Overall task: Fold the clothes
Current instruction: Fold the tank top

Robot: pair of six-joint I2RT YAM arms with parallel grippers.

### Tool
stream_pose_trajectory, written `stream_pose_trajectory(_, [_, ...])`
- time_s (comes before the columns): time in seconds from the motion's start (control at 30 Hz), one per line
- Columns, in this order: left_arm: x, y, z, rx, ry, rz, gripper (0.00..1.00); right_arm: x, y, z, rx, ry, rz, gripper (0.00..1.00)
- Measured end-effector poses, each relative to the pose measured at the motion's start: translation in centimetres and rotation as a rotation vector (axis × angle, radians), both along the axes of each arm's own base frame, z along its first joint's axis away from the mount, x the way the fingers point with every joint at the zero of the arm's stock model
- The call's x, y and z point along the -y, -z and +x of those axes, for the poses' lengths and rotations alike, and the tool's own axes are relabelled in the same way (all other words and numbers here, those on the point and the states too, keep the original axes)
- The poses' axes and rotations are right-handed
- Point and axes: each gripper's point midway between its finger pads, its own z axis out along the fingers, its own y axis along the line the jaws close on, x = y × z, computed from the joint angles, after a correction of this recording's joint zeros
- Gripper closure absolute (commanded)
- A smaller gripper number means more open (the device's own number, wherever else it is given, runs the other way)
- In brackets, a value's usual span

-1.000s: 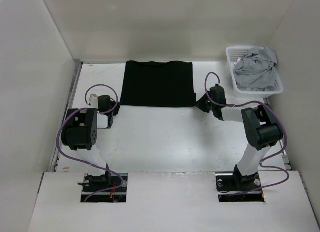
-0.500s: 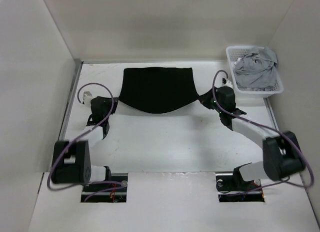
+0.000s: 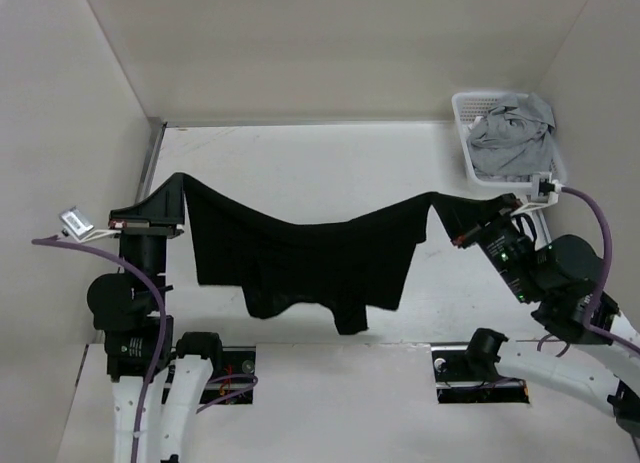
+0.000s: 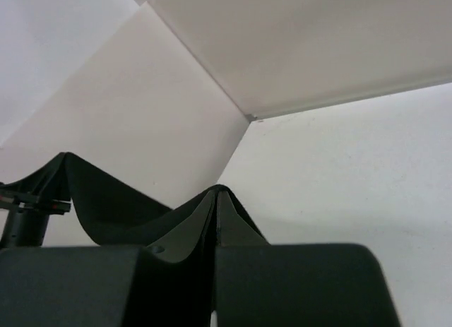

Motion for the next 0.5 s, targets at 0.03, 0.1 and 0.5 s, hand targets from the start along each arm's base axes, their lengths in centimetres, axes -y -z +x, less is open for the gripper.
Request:
stream_pose_trajectory(0.03, [0.0,0.1,0.0,-0.008,-0.002,0.004,1.0,0.0,-0.2,-0.2,-0.001,0.005,-0.004,0.99])
stream_pose_trajectory(0.1, [0.0,1.9,1.1,-0.069,-0.004,0.013,1.0,-0.1,0.3,0.4,-0.017,0.034,-0.033,0.99])
stream_pose_trajectory(0.5, [-0.5,26.4,17.3,-0.785,-0.019,-0.014,1.0,0.4,20.7,18.2,-0.468,0.216,-0.315,0.99])
